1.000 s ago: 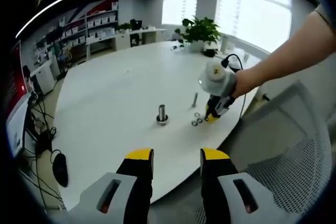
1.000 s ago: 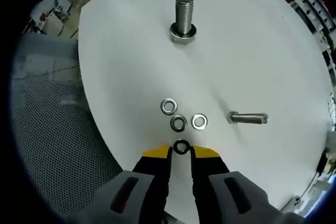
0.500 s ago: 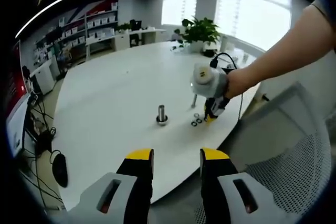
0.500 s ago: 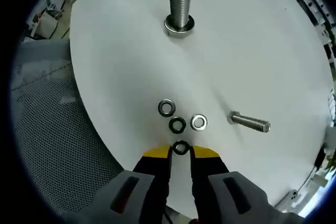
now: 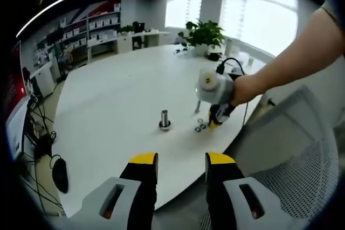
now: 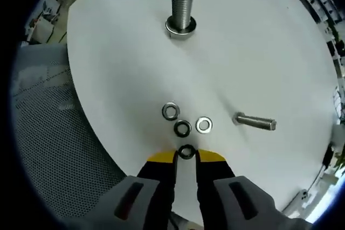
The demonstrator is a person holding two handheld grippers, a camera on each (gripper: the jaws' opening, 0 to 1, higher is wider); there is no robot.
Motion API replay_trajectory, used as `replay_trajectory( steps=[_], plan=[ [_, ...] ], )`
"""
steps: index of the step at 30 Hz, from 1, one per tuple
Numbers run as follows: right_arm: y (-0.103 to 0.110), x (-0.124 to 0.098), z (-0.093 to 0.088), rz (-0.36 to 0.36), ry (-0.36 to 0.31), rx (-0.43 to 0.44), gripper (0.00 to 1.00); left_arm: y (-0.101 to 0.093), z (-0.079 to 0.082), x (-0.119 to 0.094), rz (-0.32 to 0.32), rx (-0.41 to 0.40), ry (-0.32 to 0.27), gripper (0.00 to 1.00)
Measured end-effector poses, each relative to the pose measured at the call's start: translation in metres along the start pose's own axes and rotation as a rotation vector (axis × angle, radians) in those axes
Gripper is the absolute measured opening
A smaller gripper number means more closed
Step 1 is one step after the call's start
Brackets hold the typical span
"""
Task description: Place the washer onto the threaded stud by aligning its center hole with the stud, sliding it down to the base, and recovering from edge contact or off-axis alignment until the washer reaches the visible bottom stop.
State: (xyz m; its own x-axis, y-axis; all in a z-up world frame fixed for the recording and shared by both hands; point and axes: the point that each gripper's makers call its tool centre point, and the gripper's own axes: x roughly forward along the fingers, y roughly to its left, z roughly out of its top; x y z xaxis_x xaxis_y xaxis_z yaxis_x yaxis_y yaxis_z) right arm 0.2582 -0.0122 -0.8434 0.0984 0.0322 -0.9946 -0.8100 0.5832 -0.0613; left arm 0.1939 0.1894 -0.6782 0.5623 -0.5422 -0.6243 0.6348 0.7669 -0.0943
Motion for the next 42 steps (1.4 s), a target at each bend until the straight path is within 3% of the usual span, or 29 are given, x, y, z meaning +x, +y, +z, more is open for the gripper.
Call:
replay_trajectory(
  steps=[3,5,22,28,31,33,37,40,42],
  plan=[
    [0.001,-0.003,0.002,0.005,-0.053,-0.009,0.16,-0.001,-0.001,0.0,-0.005,0.002,0.004,0.33],
    [0.0,-0.002,0.002,0.025,-0.085,0.034,0.16,-0.001,-0.001,0.0,-0.006,0.005,0.004,0.33],
    [0.001,-0.001,0.002,0.047,-0.072,0.001,0.16,0.0,-0.003,0.001,-0.001,0.005,0.016,0.32],
    [0.005,-0.002,0.005,0.097,-0.172,0.05,0.23,-0.001,-0.004,0.002,-0.007,0.007,0.021,0.32],
    [-0.001,-0.001,0.005,0.056,-0.189,-0.038,0.17,-0.001,-0.004,0.002,-0.006,0.006,0.022,0.32],
    [0.0,0.0,0.006,0.063,-0.183,-0.009,0.16,-0.001,-0.005,0.002,-0.005,0.004,0.025,0.32],
    [0.0,-0.001,0.006,0.061,-0.159,-0.084,0.13,-0.001,-0.005,0.002,-0.007,0.005,0.028,0.32],
    [-0.003,0.001,0.006,0.044,-0.139,-0.112,0.05,-0.001,-0.005,0.002,-0.009,0.003,0.03,0.31],
    [-0.002,0.001,0.007,0.052,-0.131,-0.121,0.06,-0.001,-0.006,0.002,-0.005,0.007,0.033,0.31]
  ],
)
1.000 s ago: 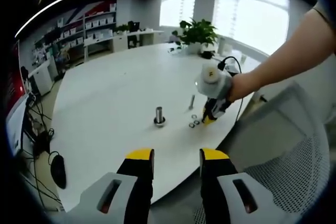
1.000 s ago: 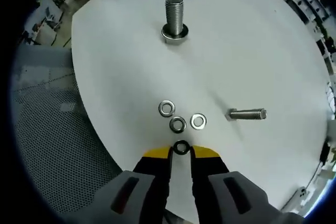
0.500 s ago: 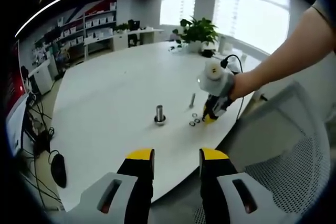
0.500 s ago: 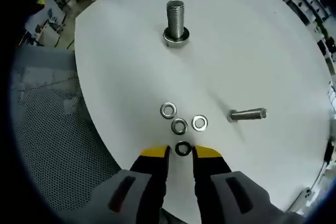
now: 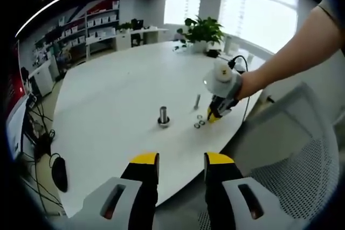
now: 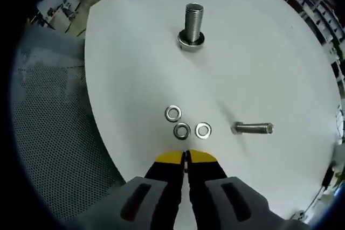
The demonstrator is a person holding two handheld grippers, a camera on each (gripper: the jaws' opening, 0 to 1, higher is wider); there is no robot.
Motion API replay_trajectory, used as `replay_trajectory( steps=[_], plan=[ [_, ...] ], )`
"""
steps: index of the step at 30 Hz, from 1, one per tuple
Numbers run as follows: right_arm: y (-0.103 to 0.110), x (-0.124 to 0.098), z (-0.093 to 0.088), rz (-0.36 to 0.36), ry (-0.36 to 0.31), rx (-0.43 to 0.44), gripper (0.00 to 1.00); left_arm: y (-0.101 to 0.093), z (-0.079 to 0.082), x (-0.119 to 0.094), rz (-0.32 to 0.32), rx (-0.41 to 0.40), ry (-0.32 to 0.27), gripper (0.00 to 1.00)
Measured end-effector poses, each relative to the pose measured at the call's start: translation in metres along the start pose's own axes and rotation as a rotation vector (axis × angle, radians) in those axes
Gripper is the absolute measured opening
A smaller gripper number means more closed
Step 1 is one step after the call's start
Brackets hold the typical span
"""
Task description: Place the washer onto the threaded stud by aligning its center hole with the stud, sliding it down to the base, and recovering from edge contact or off-axis alignment until the washer reaches the visible bottom stop.
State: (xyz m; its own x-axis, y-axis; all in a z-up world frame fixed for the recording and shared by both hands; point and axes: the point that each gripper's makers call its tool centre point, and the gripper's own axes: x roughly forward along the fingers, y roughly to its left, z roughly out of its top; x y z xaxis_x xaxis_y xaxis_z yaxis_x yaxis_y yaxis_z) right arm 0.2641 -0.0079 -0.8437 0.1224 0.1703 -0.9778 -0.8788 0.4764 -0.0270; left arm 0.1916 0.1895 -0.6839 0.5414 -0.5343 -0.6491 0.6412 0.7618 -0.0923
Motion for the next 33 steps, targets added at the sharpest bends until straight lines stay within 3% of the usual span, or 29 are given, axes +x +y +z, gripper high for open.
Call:
replay_trajectory(
  steps=[4,7,9,13,19,33],
  plan=[
    [0.004,-0.002,0.0,0.074,-0.002,0.018,0.11,0.001,0.0,0.0,0.003,-0.006,0.0,0.31],
    [0.0,-0.003,-0.009,0.06,0.037,0.018,0.15,0.0,0.0,0.0,0.003,0.001,0.0,0.31],
    [-0.005,-0.004,-0.014,0.025,0.057,-0.03,0.2,0.0,0.0,0.0,0.003,0.003,0.002,0.31],
    [0.001,-0.005,-0.019,0.035,0.048,-0.063,0.25,0.001,0.0,0.0,0.004,-0.003,-0.002,0.31],
    [-0.002,-0.005,-0.017,0.026,0.044,-0.021,0.23,0.0,-0.001,0.0,0.001,-0.002,0.0,0.31],
    [-0.004,-0.003,-0.016,0.004,0.082,-0.03,0.13,0.001,-0.001,0.0,0.007,-0.003,0.001,0.31]
  ],
)
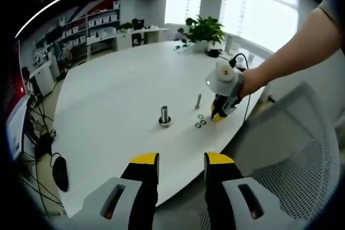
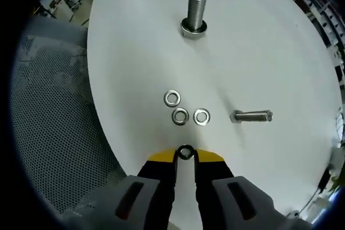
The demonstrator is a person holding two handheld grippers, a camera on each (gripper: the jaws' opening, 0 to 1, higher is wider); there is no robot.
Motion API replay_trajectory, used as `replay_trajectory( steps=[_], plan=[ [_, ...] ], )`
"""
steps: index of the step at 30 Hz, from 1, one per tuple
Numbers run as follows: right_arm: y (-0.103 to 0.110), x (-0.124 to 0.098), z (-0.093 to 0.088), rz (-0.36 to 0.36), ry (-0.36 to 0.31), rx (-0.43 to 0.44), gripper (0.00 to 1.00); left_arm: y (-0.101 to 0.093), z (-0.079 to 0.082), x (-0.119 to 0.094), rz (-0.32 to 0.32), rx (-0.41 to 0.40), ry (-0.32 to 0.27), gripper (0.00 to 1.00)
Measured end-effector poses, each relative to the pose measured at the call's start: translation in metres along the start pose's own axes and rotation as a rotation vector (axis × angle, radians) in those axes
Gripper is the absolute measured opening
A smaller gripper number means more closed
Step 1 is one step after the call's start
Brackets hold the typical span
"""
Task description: Place the washer onto the threaded stud by aligning its center hole with the stud, sliding it down to the base, and recovering from edge contact or off-axis alignment until the washer reaches the visible bottom stop.
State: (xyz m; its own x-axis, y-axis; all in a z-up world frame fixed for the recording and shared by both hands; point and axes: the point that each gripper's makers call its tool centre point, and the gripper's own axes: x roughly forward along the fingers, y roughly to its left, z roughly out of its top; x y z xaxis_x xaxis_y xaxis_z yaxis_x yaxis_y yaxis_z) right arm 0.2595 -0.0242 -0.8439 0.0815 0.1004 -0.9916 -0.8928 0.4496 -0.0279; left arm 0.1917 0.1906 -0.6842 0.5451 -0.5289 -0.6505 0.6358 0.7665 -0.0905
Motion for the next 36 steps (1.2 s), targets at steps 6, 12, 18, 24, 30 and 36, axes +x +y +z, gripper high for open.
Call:
replay_trajectory(
  steps=[6,12,18,24,30,36],
  plan=[
    [0.001,-0.003,-0.001,-0.017,-0.02,-0.001,0.13,0.001,0.0,0.0,0.003,-0.004,-0.001,0.31],
    [-0.003,-0.007,-0.002,-0.017,-0.059,0.076,0.13,0.001,-0.001,0.0,0.001,-0.004,0.004,0.31],
    [-0.017,-0.023,0.006,-0.035,-0.1,0.099,0.13,0.0,-0.001,0.0,-0.001,-0.004,0.004,0.31],
    [-0.034,-0.038,0.017,-0.064,-0.144,0.132,0.13,0.001,0.0,0.0,0.003,-0.01,-0.001,0.31],
    [-0.048,-0.05,0.022,-0.089,-0.161,0.138,0.13,0.003,0.0,-0.001,0.007,-0.016,-0.005,0.31],
    [-0.057,-0.058,0.028,-0.137,-0.176,0.078,0.13,0.003,0.001,-0.001,0.012,-0.012,-0.008,0.31]
  ],
)
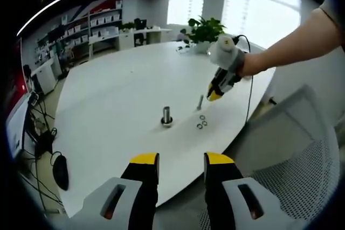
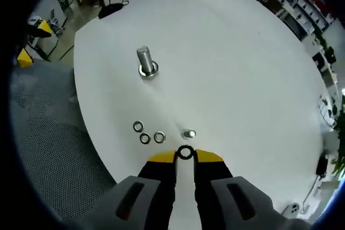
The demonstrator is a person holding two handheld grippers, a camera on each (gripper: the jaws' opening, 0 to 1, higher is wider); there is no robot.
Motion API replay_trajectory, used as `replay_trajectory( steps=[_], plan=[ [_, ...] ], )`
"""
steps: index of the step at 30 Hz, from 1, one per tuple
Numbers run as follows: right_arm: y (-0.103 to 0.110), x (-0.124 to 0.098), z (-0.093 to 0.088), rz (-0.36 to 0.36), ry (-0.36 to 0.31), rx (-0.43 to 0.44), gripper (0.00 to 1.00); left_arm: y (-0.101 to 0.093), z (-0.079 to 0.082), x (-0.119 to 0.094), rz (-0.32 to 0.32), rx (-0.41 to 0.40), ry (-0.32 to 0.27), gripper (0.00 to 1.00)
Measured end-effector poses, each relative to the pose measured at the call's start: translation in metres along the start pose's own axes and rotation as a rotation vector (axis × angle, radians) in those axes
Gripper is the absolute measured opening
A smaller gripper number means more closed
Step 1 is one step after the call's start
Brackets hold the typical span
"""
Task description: Place the washer onto the threaded stud by aligning its center hole with the stud, sliding it down to the base, and recovering from edge contact or off-axis alignment until the washer reaches the visible bottom stop.
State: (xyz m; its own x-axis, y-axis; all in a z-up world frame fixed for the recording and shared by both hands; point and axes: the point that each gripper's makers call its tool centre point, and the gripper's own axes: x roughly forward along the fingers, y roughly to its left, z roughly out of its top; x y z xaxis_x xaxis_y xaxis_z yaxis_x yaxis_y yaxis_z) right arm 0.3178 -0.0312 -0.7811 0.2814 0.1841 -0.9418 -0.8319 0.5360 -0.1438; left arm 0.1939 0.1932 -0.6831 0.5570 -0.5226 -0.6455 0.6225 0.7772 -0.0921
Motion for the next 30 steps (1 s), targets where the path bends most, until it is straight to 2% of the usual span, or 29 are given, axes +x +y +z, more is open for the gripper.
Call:
replay_trajectory(
  steps=[6,12,20,30],
  plan=[
    [0.006,-0.002,0.004,0.005,-0.015,-0.016,0.13,-0.001,0.0,0.001,-0.005,0.004,0.0,0.31],
    [-0.002,-0.006,0.014,-0.027,-0.052,-0.04,0.13,0.001,0.001,0.0,0.0,-0.003,-0.006,0.31],
    [-0.001,0.002,0.02,-0.016,-0.041,-0.05,0.13,0.001,0.0,0.0,0.003,-0.002,-0.001,0.31],
    [-0.002,0.011,0.015,0.004,-0.002,-0.059,0.13,0.002,-0.001,0.0,0.007,-0.006,0.004,0.31]
  ],
)
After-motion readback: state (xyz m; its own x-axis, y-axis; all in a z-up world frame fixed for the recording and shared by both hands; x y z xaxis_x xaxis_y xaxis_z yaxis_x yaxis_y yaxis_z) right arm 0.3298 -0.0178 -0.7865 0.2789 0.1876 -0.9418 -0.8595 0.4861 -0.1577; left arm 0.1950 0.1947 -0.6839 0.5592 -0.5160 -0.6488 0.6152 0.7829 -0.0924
